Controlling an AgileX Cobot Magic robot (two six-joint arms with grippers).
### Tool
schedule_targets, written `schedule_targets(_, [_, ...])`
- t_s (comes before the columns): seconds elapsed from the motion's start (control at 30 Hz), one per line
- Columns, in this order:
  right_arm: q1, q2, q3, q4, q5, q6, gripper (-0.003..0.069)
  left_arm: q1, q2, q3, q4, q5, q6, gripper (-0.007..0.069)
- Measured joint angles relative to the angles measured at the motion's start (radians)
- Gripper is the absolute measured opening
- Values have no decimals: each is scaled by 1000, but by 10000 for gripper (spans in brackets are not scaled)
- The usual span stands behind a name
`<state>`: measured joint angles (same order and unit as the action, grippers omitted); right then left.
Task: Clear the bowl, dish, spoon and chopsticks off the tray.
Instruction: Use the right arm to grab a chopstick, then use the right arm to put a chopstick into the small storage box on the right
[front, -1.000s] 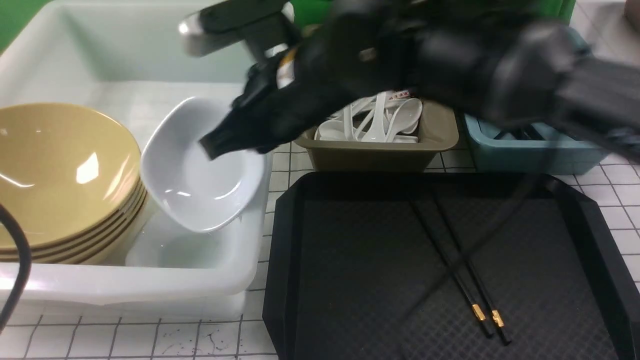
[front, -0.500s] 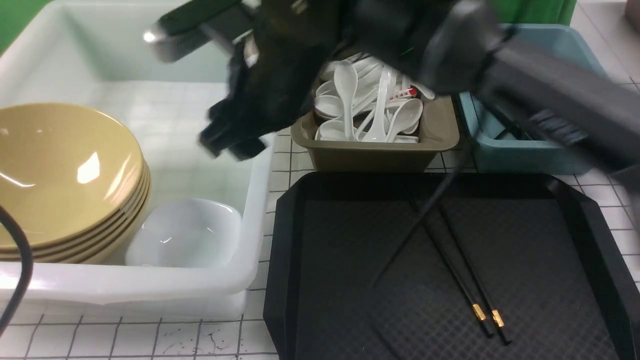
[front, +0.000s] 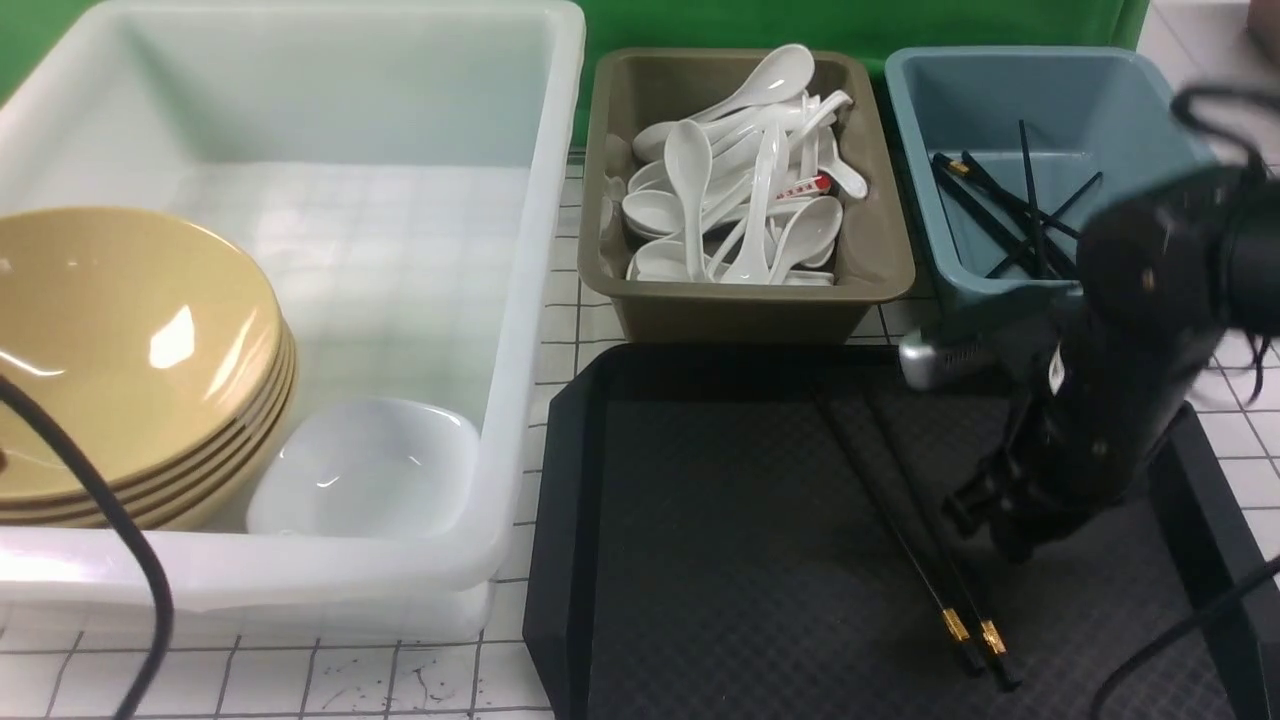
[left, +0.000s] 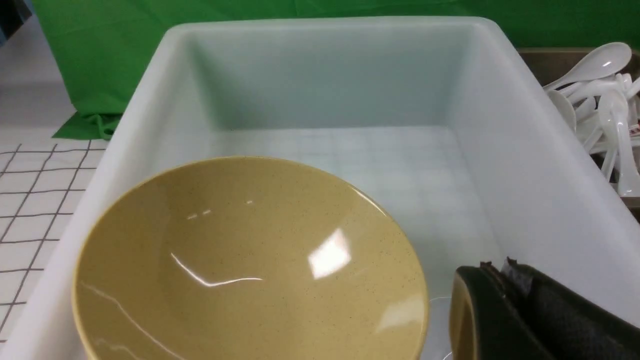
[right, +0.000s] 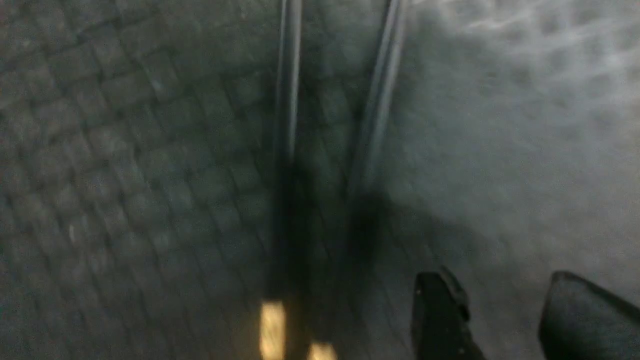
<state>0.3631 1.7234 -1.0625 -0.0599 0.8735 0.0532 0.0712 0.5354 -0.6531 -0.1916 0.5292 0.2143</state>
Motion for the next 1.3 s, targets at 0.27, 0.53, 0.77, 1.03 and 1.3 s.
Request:
schedule_targets(0.27, [11,18,9,51,-96,22,309,-2,0,68,-2,-104,13,-12])
schedule_targets(0.53, [75,78,4,52,-106,22,309,-2,0,68,2,-147,23,-12])
schedule_targets(0.77, [80,100,-13,43,-83,-25,127,-2,0,69,24,-159,26,-12])
schedule_targets(1.03, [82,-33,10,39,-8,-82,78,-2,0,81,29,-182,27,-12])
schedule_targets(1.3, [-30,-402,9,-219,-478,-8,78,-2,1,115,25,-239,27,-12])
